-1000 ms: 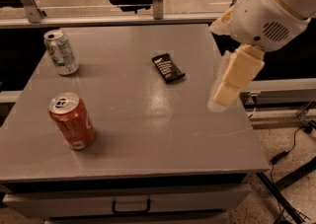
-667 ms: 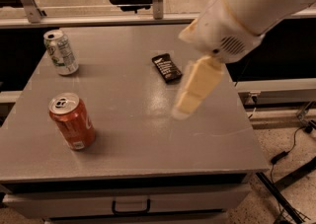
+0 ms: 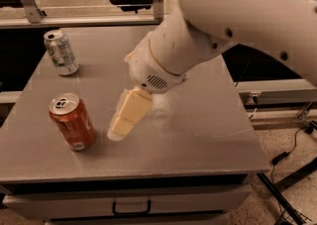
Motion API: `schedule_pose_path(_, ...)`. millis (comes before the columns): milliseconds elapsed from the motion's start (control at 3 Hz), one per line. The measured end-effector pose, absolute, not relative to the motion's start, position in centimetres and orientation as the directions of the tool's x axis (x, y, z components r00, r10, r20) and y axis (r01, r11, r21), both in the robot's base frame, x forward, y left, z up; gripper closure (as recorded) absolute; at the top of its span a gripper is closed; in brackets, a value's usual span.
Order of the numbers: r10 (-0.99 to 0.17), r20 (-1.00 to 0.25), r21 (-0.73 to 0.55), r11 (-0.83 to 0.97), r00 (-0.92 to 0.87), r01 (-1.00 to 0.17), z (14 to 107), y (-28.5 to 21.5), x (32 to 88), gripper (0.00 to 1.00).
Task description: Knock coke can over
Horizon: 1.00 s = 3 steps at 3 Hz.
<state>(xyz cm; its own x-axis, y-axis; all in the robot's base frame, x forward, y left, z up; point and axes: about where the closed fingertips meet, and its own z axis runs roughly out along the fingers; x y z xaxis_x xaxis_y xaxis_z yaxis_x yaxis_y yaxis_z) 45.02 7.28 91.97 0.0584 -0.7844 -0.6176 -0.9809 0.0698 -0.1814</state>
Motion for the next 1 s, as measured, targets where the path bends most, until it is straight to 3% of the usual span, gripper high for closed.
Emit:
schedule_pose_path(333,-0.731,-0.677,-0.158,0.022,0.092,-0.987,91.2,12.1,44.5,0.0)
schedule_pose_path(1000,-0.689,-0.714,-0.14,-0.039,0.128,-0.989,90.6,16.6,43.6,0.0)
